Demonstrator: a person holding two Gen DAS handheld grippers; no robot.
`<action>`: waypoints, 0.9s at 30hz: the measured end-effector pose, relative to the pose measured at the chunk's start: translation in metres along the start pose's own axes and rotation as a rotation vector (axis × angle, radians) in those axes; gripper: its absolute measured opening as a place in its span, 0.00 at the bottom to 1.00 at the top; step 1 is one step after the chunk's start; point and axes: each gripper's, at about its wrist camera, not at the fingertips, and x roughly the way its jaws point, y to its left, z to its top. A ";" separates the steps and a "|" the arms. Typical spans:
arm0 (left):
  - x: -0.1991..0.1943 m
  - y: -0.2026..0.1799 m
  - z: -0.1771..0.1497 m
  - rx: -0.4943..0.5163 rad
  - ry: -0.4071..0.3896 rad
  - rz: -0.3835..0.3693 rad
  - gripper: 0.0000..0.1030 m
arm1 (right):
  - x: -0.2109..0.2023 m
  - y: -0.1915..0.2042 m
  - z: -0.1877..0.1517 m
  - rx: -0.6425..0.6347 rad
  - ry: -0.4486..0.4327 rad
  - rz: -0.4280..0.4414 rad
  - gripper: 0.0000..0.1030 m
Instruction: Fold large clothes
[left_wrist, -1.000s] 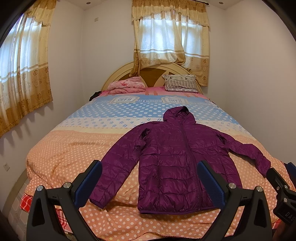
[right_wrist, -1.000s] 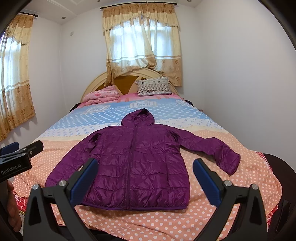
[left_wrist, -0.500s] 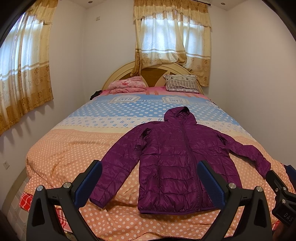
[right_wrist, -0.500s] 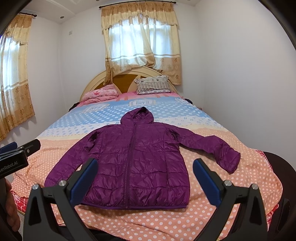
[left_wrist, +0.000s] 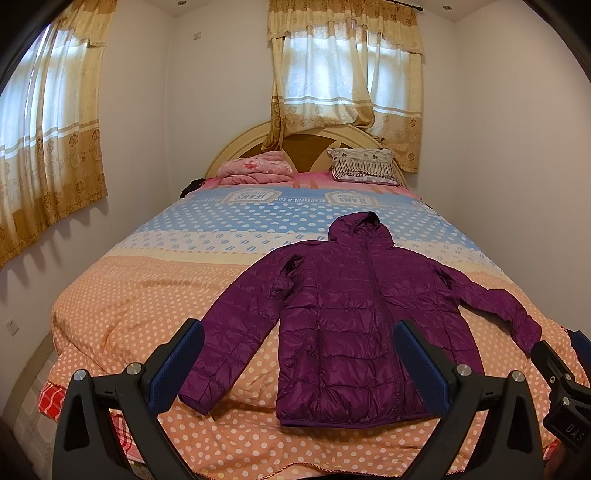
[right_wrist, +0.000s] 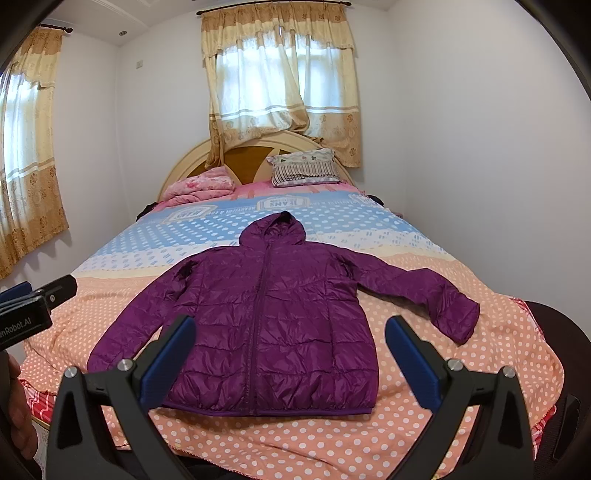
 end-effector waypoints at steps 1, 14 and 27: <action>0.000 0.000 0.000 0.000 0.000 0.000 0.99 | 0.001 0.001 0.000 0.001 0.000 -0.001 1.00; 0.002 0.002 0.000 -0.006 0.005 0.002 0.99 | 0.003 0.000 0.001 0.001 0.005 -0.005 1.00; 0.003 0.001 0.000 -0.011 0.009 -0.001 0.99 | 0.004 -0.001 0.002 0.002 0.007 -0.006 1.00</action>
